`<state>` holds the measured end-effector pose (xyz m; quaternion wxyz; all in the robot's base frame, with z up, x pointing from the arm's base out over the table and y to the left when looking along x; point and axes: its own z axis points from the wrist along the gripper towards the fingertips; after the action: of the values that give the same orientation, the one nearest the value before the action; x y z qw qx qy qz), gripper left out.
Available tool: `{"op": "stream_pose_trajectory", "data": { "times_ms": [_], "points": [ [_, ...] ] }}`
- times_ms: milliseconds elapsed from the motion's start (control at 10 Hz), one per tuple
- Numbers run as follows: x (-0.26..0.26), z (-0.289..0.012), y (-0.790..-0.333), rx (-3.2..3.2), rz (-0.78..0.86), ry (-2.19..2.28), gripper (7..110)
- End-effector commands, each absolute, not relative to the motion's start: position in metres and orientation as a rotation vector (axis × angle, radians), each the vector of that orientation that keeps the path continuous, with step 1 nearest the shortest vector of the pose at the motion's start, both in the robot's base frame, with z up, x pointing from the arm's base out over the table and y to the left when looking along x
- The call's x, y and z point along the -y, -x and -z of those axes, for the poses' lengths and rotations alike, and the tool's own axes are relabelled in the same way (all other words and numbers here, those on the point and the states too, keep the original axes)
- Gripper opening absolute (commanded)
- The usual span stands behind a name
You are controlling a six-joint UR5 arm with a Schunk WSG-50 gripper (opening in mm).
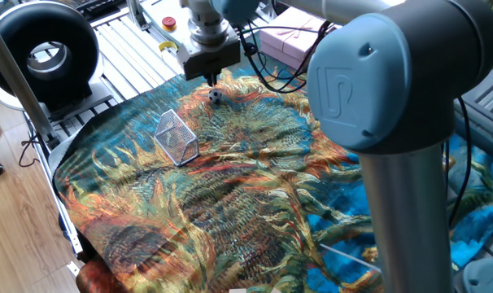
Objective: Push the soccer ball into the goal
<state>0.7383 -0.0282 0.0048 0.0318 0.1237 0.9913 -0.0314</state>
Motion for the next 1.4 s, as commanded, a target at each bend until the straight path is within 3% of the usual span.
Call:
{"op": "stream_pose_trajectory", "data": {
  "times_ms": [0, 600, 1300],
  "points": [
    [0.039, -0.008, -0.734, -3.052, 0.088, -0.374, 7],
    [0.025, 0.005, -0.719, -3.018, 0.09, -0.417, 7],
    [0.014, 0.0, -0.713, -3.008, 0.071, -0.432, 7]
  ]
}}
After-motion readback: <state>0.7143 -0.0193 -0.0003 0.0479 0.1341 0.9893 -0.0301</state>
